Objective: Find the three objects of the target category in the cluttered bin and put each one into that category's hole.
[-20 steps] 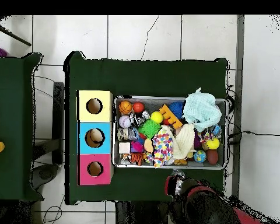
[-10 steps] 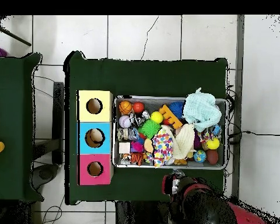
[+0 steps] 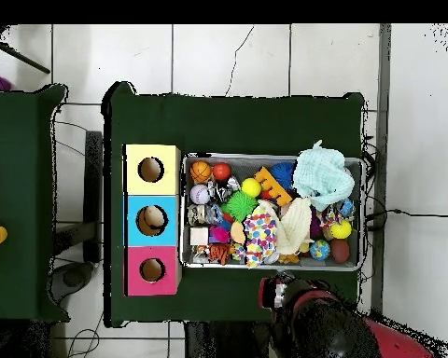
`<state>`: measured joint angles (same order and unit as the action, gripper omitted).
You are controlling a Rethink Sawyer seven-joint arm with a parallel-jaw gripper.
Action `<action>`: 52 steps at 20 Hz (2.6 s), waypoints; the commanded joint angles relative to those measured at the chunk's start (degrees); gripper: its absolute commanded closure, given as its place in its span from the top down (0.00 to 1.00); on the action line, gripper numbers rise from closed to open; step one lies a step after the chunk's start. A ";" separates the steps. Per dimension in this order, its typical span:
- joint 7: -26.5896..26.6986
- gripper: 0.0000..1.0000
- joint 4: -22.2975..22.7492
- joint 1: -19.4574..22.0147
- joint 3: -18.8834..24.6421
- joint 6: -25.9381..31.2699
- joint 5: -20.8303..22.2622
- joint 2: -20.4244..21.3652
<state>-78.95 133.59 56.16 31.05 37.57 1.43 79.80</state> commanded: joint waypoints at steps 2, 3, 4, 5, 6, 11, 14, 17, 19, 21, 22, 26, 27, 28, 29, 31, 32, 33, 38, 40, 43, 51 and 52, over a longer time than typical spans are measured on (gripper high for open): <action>14.20 0.00 3.64 2.62 5.98 -2.37 1.59 -1.37; 14.36 0.00 3.78 2.90 6.42 -2.54 1.59 -1.32; 14.53 0.00 3.93 3.19 6.87 -2.71 1.59 -1.27; 14.70 0.00 4.07 3.47 7.31 -2.89 1.59 -1.22; 15.09 0.00 4.32 4.00 8.13 -3.33 1.37 -1.05; 13.79 0.00 3.89 4.76 9.66 -2.64 2.24 -1.17; 12.96 0.00 3.77 4.88 10.13 -1.99 2.17 -0.93; 11.34 0.00 2.54 4.66 10.11 -0.24 4.06 -2.39; 9.93 0.00 1.43 4.40 9.80 1.83 5.26 -3.73; 9.72 0.00 1.12 4.49 9.92 2.32 5.53 -3.57; 9.39 0.00 0.84 4.34 9.86 2.91 5.66 -3.55; 9.85 0.00 0.74 4.64 10.47 1.96 6.46 -4.12; 9.09 0.00 0.53 4.48 10.18 2.12 7.22 -4.87; 8.37 0.00 0.20 3.92 10.00 2.81 8.23 -5.59; 8.20 0.00 0.03 3.57 10.10 3.23 8.64 -5.80; 8.74 0.00 -0.45 3.64 10.54 3.14 9.46 -6.15; 8.32 0.00 -0.81 3.67 10.35 3.01 10.25 -7.06; 7.64 0.00 -1.24 3.50 10.12 3.21 10.86 -8.27; 6.29 0.00 -5.24 1.51 9.89 8.86 12.75 -11.35; 6.28 0.00 -4.98 1.56 9.86 8.29 12.65 -11.14; 6.46 0.00 -4.40 1.82 10.10 6.95 12.39 -11.72; 6.63 0.00 -4.32 1.37 10.64 6.98 11.67 -9.11; 7.27 0.00 -4.01 1.07 11.21 6.52 11.25 -7.66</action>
<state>-78.95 132.34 58.00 38.28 39.26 11.71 70.11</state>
